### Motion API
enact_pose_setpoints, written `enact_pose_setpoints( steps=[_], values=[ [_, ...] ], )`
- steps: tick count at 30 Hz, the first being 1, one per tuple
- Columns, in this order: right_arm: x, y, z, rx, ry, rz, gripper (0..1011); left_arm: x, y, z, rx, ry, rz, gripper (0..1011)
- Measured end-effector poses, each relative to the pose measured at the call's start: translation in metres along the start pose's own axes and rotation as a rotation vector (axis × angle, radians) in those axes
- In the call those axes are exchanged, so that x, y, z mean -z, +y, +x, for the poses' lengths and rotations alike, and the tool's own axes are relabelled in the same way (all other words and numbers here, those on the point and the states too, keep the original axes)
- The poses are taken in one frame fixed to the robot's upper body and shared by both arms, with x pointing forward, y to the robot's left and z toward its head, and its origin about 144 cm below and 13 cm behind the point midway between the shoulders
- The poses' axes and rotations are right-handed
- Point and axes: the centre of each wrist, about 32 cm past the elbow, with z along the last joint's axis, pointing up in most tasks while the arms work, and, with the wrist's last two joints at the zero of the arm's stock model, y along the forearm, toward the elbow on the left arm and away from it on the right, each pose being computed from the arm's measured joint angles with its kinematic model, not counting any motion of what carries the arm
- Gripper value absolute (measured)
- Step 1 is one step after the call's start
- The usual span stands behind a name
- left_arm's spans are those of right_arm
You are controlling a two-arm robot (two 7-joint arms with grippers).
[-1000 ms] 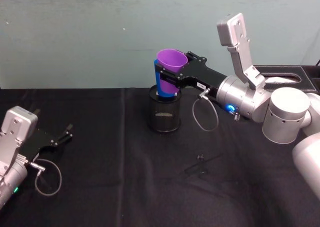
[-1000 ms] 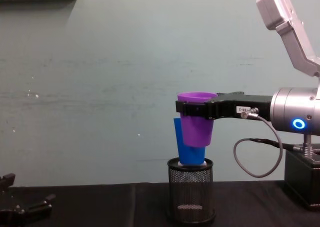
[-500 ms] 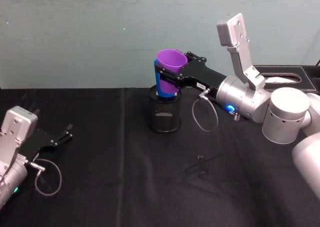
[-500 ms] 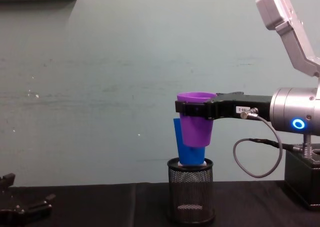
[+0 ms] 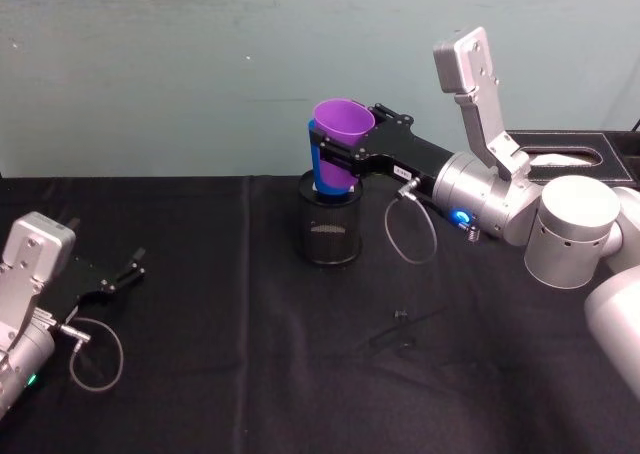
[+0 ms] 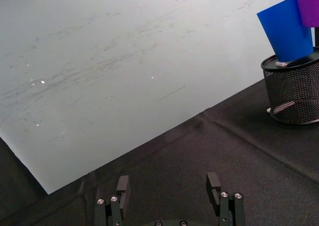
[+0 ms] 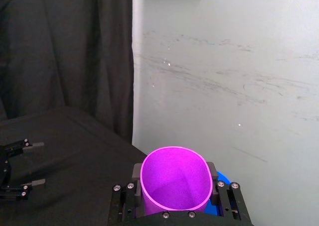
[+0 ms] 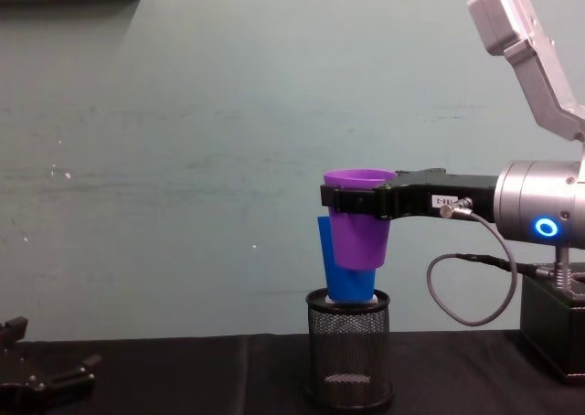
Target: Pick up one cup with a gripper and tap it against the other cup.
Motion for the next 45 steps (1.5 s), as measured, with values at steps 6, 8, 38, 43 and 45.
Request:
enact_pose_setpoints(
  steps=[6, 8, 38, 43, 45],
  values=[
    [0.0000, 0.0000, 0.0000, 0.000, 0.000, 0.000, 735, 0.0000, 0.0000, 0.0000, 0.000, 0.000, 0.000, 1000],
    [0.0000, 0.0000, 0.0000, 0.000, 0.000, 0.000, 735, 0.0000, 0.0000, 0.0000, 0.000, 0.000, 0.000, 1000],
    [-0.0001, 0.0000, 0.0000, 0.000, 0.000, 0.000, 736, 0.0000, 0.0000, 0.0000, 0.000, 0.000, 0.000, 1000],
    [-0.0001, 0.0000, 0.0000, 0.000, 0.000, 0.000, 735, 0.0000, 0.0000, 0.0000, 0.000, 0.000, 0.000, 1000],
    [-0.0001, 0.0000, 0.0000, 0.000, 0.000, 0.000, 736, 0.0000, 0.0000, 0.0000, 0.000, 0.000, 0.000, 1000]
  ],
)
